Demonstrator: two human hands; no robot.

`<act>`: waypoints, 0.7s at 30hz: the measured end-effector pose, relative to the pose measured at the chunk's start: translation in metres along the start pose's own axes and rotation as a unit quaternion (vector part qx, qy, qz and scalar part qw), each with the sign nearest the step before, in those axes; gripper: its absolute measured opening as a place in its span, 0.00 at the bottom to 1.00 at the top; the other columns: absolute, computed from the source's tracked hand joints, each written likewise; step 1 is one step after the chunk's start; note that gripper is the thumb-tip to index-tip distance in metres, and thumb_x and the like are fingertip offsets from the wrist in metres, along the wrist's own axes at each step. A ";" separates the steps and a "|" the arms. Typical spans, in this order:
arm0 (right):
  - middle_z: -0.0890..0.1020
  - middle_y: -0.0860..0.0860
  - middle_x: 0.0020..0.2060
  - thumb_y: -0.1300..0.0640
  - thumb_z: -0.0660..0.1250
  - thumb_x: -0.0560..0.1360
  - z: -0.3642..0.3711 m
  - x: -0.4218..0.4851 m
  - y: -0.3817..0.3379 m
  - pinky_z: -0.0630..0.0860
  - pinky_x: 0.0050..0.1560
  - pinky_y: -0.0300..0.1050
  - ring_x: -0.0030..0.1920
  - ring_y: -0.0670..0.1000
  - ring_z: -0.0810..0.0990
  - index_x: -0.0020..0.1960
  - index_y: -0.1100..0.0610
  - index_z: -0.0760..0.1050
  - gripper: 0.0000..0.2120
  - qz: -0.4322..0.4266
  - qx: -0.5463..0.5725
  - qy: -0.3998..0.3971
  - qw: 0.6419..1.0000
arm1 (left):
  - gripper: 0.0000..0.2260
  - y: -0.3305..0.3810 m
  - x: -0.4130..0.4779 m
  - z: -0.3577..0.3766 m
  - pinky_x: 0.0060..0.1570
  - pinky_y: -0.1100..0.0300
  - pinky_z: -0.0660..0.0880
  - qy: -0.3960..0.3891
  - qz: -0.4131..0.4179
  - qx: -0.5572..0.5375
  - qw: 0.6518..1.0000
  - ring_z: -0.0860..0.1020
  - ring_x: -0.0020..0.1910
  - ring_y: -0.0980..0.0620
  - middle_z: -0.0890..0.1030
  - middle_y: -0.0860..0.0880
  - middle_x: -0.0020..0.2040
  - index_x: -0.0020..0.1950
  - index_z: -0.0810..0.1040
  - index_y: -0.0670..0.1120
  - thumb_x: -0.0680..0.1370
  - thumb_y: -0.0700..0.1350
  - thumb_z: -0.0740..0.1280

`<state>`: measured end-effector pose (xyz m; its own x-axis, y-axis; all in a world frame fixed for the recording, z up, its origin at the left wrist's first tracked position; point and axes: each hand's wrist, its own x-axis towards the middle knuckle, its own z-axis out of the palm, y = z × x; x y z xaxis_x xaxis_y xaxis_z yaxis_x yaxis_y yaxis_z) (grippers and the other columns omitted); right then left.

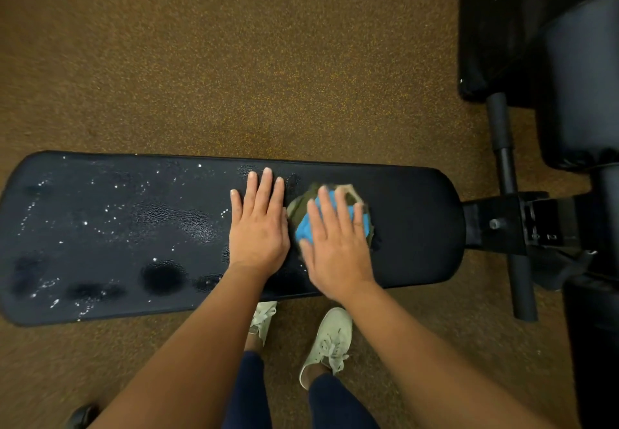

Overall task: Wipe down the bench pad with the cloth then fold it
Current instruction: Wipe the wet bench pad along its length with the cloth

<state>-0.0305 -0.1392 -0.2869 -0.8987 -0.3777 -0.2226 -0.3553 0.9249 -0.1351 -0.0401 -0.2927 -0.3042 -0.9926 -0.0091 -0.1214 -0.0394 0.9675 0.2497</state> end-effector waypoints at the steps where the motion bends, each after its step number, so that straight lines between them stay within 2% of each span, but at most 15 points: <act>1: 0.54 0.58 0.77 0.45 0.52 0.79 0.002 -0.014 0.004 0.49 0.73 0.63 0.76 0.60 0.48 0.76 0.59 0.57 0.30 -0.046 -0.008 -0.014 0.999 | 0.24 -0.001 0.000 0.000 0.72 0.39 0.50 -0.001 0.001 0.002 1.000 0.54 0.76 0.42 0.60 0.44 0.77 0.75 0.63 0.43 0.80 0.48 0.50; 2: 0.54 0.57 0.77 0.44 0.52 0.78 0.003 -0.023 0.012 0.50 0.73 0.63 0.77 0.59 0.49 0.76 0.58 0.58 0.30 -0.080 -0.014 -0.021 0.997 | 0.24 -0.001 0.000 0.000 0.72 0.39 0.50 -0.001 0.002 0.005 1.000 0.54 0.76 0.42 0.60 0.44 0.77 0.75 0.63 0.43 0.80 0.48 0.49; 4: 0.55 0.57 0.77 0.44 0.53 0.78 0.004 -0.025 0.029 0.52 0.72 0.64 0.76 0.59 0.50 0.76 0.58 0.59 0.30 -0.085 -0.025 -0.012 0.996 | 0.24 0.000 0.000 0.000 0.72 0.39 0.50 0.000 0.001 0.005 1.000 0.54 0.77 0.42 0.60 0.44 0.77 0.75 0.63 0.43 0.80 0.48 0.49; 8: 0.55 0.60 0.76 0.44 0.52 0.78 -0.002 0.001 0.011 0.48 0.73 0.65 0.76 0.62 0.49 0.76 0.60 0.56 0.31 0.064 -0.007 0.012 0.998 | 0.24 0.001 -0.001 0.000 0.72 0.40 0.50 0.002 -0.003 0.003 1.000 0.53 0.77 0.42 0.59 0.44 0.77 0.76 0.61 0.43 0.80 0.48 0.48; 9: 0.54 0.60 0.76 0.45 0.51 0.78 -0.001 0.001 0.000 0.48 0.73 0.65 0.76 0.62 0.48 0.76 0.61 0.54 0.32 0.076 0.002 0.011 0.997 | 0.24 0.001 -0.001 -0.001 0.72 0.40 0.50 0.002 -0.003 0.000 1.000 0.53 0.77 0.42 0.59 0.44 0.77 0.76 0.62 0.43 0.80 0.48 0.48; 11: 0.54 0.60 0.76 0.45 0.51 0.78 0.004 -0.012 -0.006 0.48 0.73 0.64 0.76 0.61 0.47 0.76 0.61 0.54 0.31 0.025 -0.001 -0.001 1.000 | 0.24 0.001 -0.001 -0.002 0.73 0.40 0.51 0.002 -0.002 -0.008 1.000 0.54 0.77 0.42 0.60 0.44 0.77 0.75 0.62 0.42 0.80 0.47 0.48; 14: 0.55 0.58 0.76 0.44 0.53 0.78 0.004 -0.027 0.026 0.48 0.74 0.62 0.77 0.59 0.49 0.76 0.59 0.58 0.31 -0.113 -0.041 -0.021 0.993 | 0.24 -0.001 -0.004 -0.003 0.73 0.41 0.51 -0.001 0.000 -0.012 1.000 0.54 0.77 0.42 0.60 0.44 0.77 0.75 0.62 0.42 0.80 0.47 0.49; 15: 0.55 0.58 0.76 0.44 0.53 0.78 0.002 -0.024 0.036 0.48 0.73 0.62 0.76 0.59 0.50 0.75 0.59 0.58 0.31 -0.121 -0.055 -0.021 0.991 | 0.24 -0.002 -0.006 -0.004 0.73 0.41 0.51 -0.002 0.000 -0.012 1.000 0.54 0.76 0.42 0.60 0.44 0.77 0.75 0.62 0.42 0.80 0.47 0.49; 16: 0.55 0.58 0.76 0.43 0.53 0.78 0.001 -0.018 0.041 0.48 0.73 0.62 0.76 0.59 0.50 0.75 0.59 0.58 0.31 -0.100 -0.061 -0.015 0.993 | 0.24 -0.003 -0.008 -0.005 0.73 0.41 0.51 -0.002 0.001 -0.011 1.000 0.54 0.76 0.42 0.60 0.44 0.77 0.75 0.62 0.42 0.80 0.47 0.49; 19: 0.55 0.60 0.76 0.44 0.50 0.78 -0.003 -0.001 0.024 0.47 0.73 0.65 0.76 0.61 0.49 0.76 0.61 0.55 0.32 0.049 -0.036 0.003 0.998 | 0.24 -0.006 -0.015 -0.005 0.72 0.40 0.51 -0.003 -0.003 -0.010 1.000 0.55 0.76 0.42 0.60 0.44 0.77 0.75 0.63 0.42 0.80 0.47 0.49; 21: 0.54 0.61 0.76 0.44 0.50 0.78 -0.001 -0.005 -0.001 0.46 0.73 0.65 0.76 0.62 0.47 0.76 0.61 0.53 0.32 0.063 -0.013 0.003 0.998 | 0.24 -0.007 -0.018 -0.006 0.72 0.40 0.52 -0.006 -0.005 -0.009 1.000 0.54 0.76 0.42 0.60 0.44 0.77 0.75 0.62 0.42 0.80 0.47 0.49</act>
<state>-0.0260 -0.1377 -0.2851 -0.9381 -0.2580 -0.2312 -0.2456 0.9659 -0.0816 -0.0222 -0.3007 -0.2982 -0.9907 -0.0153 -0.1352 -0.0512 0.9627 0.2657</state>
